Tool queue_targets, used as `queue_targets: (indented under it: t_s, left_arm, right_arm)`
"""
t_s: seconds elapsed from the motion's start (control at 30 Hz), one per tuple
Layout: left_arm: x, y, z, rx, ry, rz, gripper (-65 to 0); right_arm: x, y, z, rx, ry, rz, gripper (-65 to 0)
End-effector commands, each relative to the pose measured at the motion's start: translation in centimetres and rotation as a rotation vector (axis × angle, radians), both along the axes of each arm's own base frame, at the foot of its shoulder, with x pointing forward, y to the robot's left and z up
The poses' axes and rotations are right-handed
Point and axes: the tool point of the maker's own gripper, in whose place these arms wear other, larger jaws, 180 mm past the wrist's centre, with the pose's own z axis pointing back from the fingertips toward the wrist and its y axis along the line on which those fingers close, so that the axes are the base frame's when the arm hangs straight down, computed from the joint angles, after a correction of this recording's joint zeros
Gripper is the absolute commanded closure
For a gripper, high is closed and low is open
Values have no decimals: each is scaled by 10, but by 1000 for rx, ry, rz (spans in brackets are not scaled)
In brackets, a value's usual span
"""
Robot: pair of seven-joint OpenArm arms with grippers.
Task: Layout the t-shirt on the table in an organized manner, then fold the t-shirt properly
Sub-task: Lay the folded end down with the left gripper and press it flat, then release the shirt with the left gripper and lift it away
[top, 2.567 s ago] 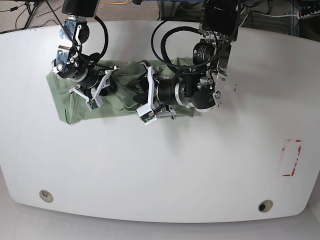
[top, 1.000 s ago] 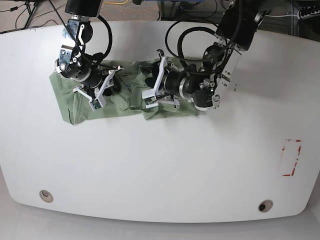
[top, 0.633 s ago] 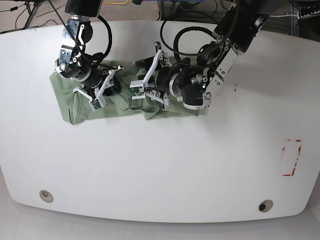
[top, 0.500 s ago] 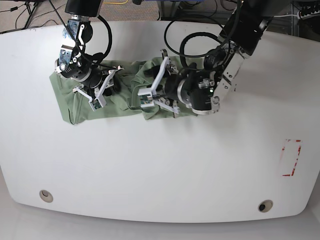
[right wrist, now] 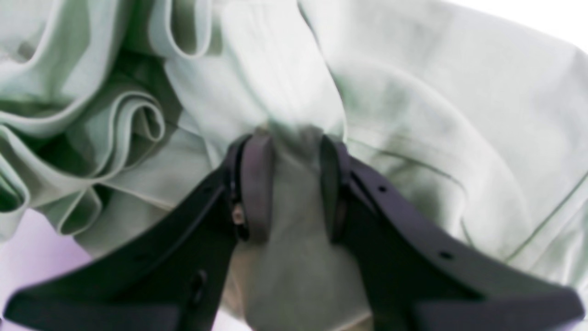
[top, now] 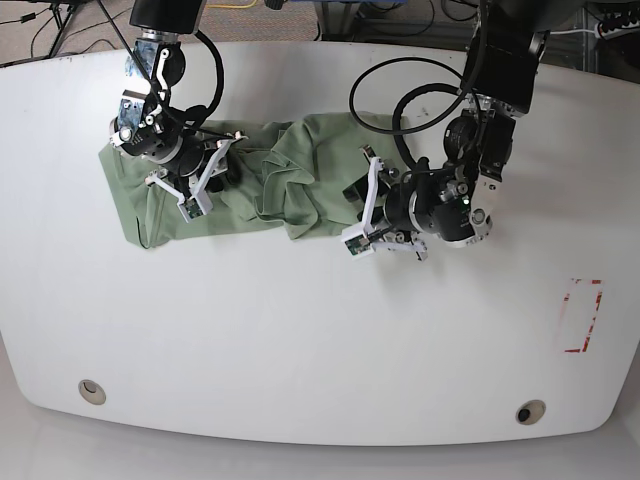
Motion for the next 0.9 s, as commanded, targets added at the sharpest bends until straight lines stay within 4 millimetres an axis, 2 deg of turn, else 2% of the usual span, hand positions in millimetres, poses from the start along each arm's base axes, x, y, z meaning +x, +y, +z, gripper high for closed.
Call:
queue_targets:
  t_s: [0.0,0.23,0.4,0.7,0.77,0.87]
  left_arm:
    - [3,-17,9,-32,-33,-37,-237]
    - [-17,-50,-6,-17,-10,-130,-237]
    - [-25,-83,-8,-57,-5,-177,-237]
    - [-23,-138,11,-129,-36,-244,-237]
    - [-20,-147,19,-149,-47,-250,-237]
    - [-17,-150,26,-158,-64,-254,-237]
  right_arm:
    - [1,-4,2,-25,3,7,-165]
    - [1,-4,2,-25,3,7,-165]
    - [1,-3,2,-24,3,7,-165]
    - [2,-3,3,-24,0,7,-165]
    - [3,-3,3,-24,-2,7,-165]
    - [3,-3,3,-24,-3,7,-165]
